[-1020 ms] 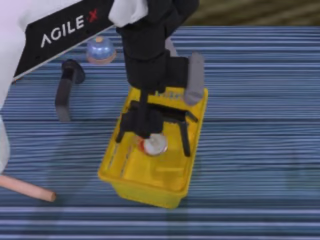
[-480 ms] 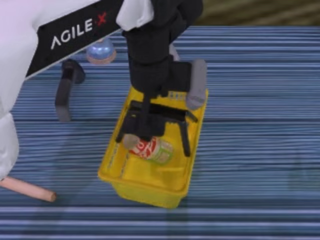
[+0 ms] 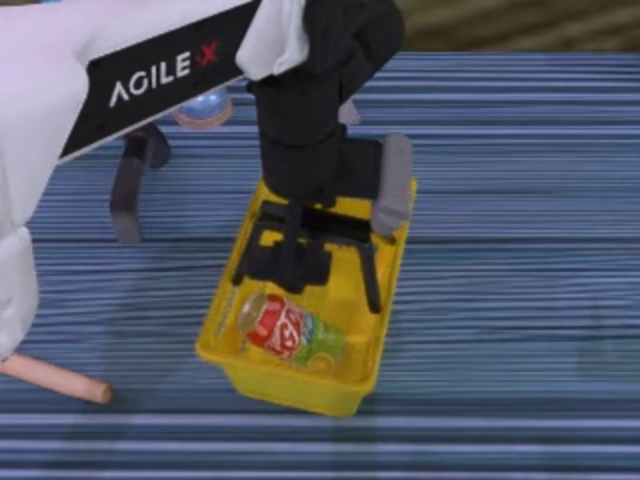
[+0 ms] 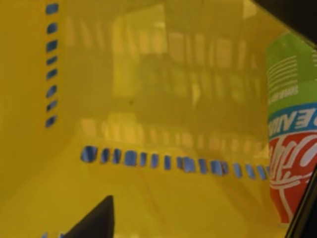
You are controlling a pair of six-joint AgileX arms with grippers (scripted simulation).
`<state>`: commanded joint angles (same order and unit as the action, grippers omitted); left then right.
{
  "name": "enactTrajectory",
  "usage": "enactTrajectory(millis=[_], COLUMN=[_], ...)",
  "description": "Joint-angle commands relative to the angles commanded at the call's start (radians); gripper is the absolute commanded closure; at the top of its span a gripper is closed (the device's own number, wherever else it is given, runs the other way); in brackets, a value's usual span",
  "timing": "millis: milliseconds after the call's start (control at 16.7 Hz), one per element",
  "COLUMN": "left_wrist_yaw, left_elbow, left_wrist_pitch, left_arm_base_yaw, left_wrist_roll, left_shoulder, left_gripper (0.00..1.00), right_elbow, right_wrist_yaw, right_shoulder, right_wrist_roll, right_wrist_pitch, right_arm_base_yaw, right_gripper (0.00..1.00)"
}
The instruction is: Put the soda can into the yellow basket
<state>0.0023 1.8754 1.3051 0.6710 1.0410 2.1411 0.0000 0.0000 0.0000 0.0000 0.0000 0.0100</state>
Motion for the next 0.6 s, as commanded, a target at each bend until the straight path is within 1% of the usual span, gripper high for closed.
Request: enactTrajectory(millis=[600], left_wrist_yaw=[0.0], left_elbow=[0.0], left_wrist_pitch=[0.0], left_arm_base_yaw=[0.0], left_wrist_roll=[0.0], left_shoulder=[0.0], left_gripper=[0.75], right_elbow=[0.0], right_wrist_yaw=[0.0], right_shoulder=[0.0], right_wrist_roll=[0.0], right_wrist_pitch=[0.0], right_arm_base_yaw=[0.0], right_gripper=[0.0])
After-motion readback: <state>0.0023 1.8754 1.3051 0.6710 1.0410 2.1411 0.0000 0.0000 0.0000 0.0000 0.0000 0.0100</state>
